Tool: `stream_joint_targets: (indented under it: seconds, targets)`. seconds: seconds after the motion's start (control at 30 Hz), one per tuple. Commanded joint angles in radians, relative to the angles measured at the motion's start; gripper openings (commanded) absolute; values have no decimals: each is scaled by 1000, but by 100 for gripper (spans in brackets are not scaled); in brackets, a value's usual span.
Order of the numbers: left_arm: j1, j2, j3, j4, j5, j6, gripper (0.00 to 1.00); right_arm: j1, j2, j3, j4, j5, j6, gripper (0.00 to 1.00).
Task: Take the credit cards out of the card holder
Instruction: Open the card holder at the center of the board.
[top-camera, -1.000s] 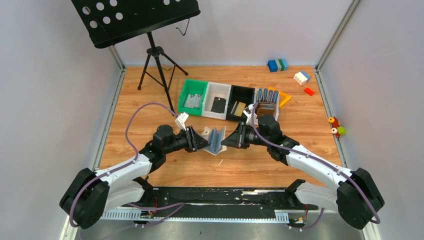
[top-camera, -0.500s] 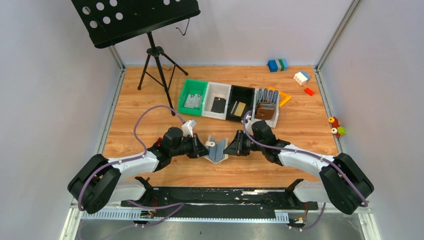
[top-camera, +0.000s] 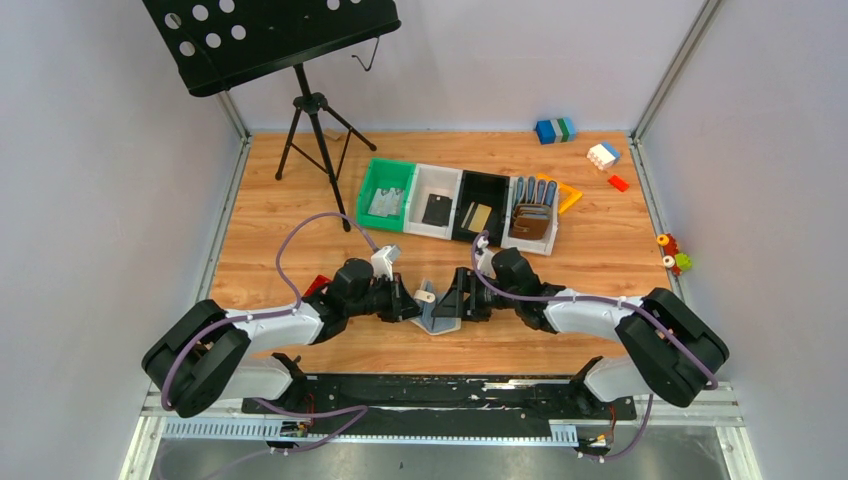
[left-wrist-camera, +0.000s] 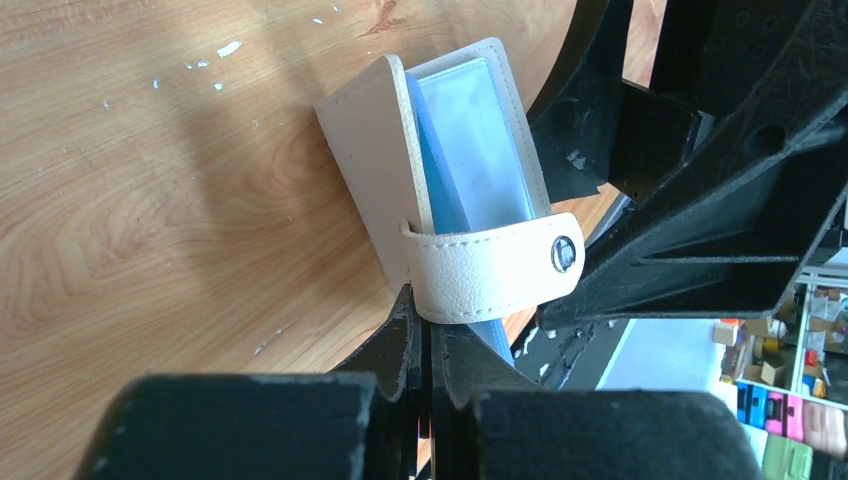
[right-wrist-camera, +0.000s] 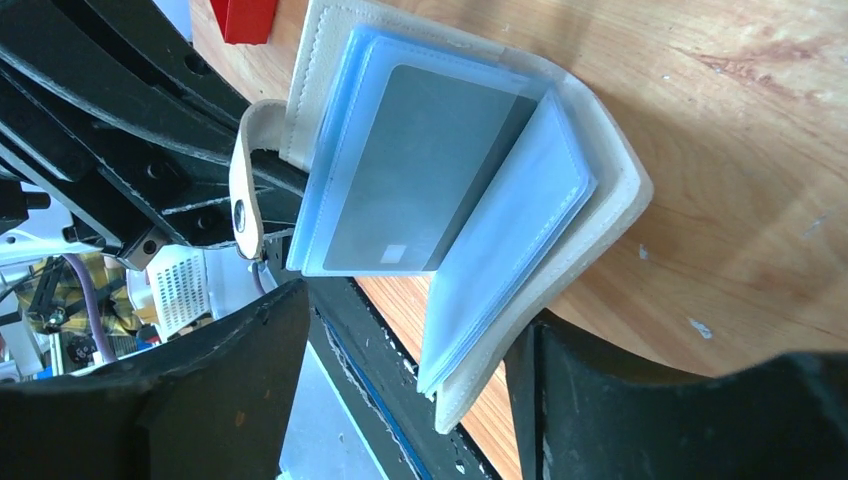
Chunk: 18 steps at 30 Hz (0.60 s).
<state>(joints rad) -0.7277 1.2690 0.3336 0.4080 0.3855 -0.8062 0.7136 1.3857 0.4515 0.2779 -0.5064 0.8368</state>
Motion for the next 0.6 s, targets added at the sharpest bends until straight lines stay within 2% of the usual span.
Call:
stream_joint_targets:
  seconds: [0.0,0.4,0.57]
  targets:
    - [-12,-8,21,24,-14,31,0,10,-10,20,68,-3,-1,73]
    - [-45,-6,34,27,-24,27,0,26,9,55,31,24,-13,77]
    - [-50,-16,37,16,-28,30,0,32,26,71,21,32,-16,76]
